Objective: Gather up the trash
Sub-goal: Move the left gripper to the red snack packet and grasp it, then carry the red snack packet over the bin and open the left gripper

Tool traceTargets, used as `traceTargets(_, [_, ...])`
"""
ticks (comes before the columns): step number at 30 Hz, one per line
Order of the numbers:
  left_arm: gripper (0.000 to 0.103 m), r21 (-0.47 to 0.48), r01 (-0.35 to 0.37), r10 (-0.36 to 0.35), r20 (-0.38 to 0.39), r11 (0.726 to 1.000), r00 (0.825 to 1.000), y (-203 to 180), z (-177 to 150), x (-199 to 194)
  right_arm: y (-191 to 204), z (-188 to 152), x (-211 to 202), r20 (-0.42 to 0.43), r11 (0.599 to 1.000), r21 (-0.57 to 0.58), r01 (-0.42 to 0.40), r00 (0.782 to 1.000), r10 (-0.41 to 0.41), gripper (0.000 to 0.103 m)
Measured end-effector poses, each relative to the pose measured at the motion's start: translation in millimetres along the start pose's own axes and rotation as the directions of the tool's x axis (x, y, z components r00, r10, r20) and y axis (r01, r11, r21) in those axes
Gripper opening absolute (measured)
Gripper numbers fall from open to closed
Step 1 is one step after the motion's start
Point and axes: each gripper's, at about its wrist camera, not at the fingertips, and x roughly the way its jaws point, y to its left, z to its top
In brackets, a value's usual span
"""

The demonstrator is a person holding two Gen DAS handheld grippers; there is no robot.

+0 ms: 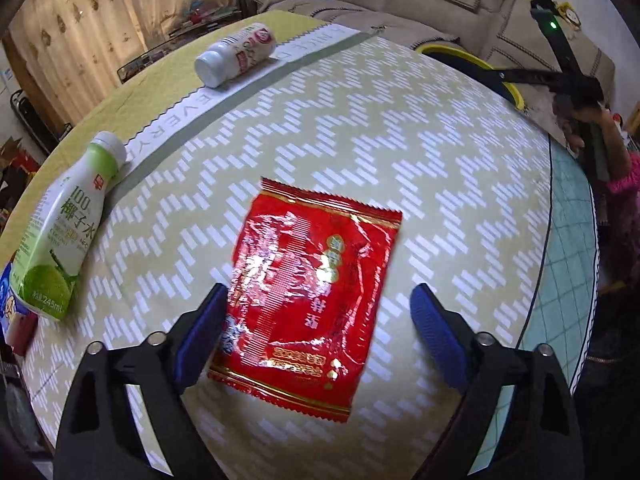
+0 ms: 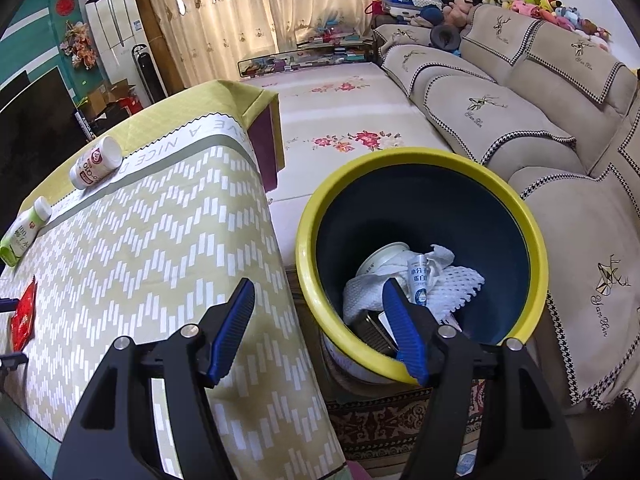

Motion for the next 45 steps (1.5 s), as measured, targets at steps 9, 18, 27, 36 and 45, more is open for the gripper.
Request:
traceTargets(9, [0.039,-0.062,-0.069,0.070,0.022,0.996,0.997,1,4,-6,-10,-4,0,-0.005,1.000,0.022,-0.002,1.000,0.002,0.063])
traceTargets(18, [0.022,-0.088,-0.095,0.100,0.057,0.992,0.993,-29,29,-8,-27,-11,-9,0.006,0.999,0.052,-0.001,1.000,0.001,0.063])
traceTargets(27, [0.022,-0.001,0.039,-0.038,0.100,0.999,0.994,-78,106,-9,-59,-19,-42,0.068,0.993,0.119,-0.023,0.998,0.015,0.063])
traceTargets(36, [0.022,0.197,0.173,-0.196,0.104,0.965,0.975,-172,223,32,-111,-36,-93,0.150,0.980,0.199,0.026,0.987,-0.057,0.063])
traceTargets(45, [0.024,0.219,0.240,-0.253,0.033,0.946,0.967,-240,324,108,-157,-52,-112,0.158,0.959,0.278,0.061,0.981,-0.109,0.064])
